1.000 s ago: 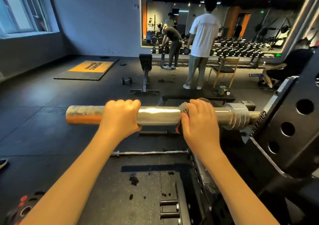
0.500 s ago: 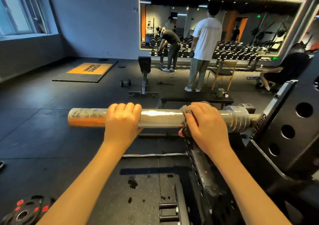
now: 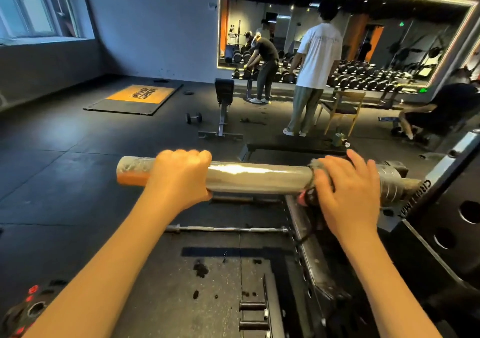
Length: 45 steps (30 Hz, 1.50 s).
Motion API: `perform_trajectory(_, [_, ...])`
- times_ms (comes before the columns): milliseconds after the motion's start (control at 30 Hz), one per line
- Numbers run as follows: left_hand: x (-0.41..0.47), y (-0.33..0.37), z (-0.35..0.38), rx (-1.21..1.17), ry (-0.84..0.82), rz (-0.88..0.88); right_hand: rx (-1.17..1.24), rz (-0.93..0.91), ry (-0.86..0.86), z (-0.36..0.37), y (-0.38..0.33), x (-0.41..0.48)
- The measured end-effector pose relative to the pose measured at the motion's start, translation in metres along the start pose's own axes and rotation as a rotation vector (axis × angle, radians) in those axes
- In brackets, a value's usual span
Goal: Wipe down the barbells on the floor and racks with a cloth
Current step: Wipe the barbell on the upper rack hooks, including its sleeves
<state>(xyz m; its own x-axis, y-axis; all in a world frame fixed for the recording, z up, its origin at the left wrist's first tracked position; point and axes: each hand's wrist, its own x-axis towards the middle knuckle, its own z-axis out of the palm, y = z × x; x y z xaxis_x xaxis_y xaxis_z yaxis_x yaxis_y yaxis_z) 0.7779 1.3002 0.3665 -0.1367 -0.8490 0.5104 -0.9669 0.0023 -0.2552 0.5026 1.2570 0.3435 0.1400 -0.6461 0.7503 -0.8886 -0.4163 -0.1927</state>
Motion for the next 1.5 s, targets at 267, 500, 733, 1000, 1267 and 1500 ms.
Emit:
perform_trajectory(267, [-0.01, 0.006, 0.021, 0.011, 0.212, -0.059, 0.132, -0.188, -0.065, 0.033, -0.084, 0.013])
perform_trajectory(500, [-0.007, -0.022, -0.008, -0.244, -0.103, 0.004, 0.057, 0.025, 0.013, 0.017, -0.039, 0.015])
perform_trajectory(733, [-0.006, -0.033, 0.0, -0.024, -0.137, -0.048, 0.164, -0.179, -0.104, 0.038, -0.104, 0.019])
perform_trajectory(1000, [-0.018, -0.028, 0.033, -0.015, 0.258, -0.044, 0.017, -0.001, -0.101, 0.039, -0.094, 0.031])
perform_trajectory(1267, [-0.019, -0.031, 0.021, -0.084, 0.207, 0.034, 0.143, -0.092, -0.055, 0.039, -0.087, 0.024])
perform_trajectory(1500, [0.0, -0.057, -0.008, -0.108, -0.324, 0.043, 0.085, -0.023, 0.093, 0.059, -0.143, 0.009])
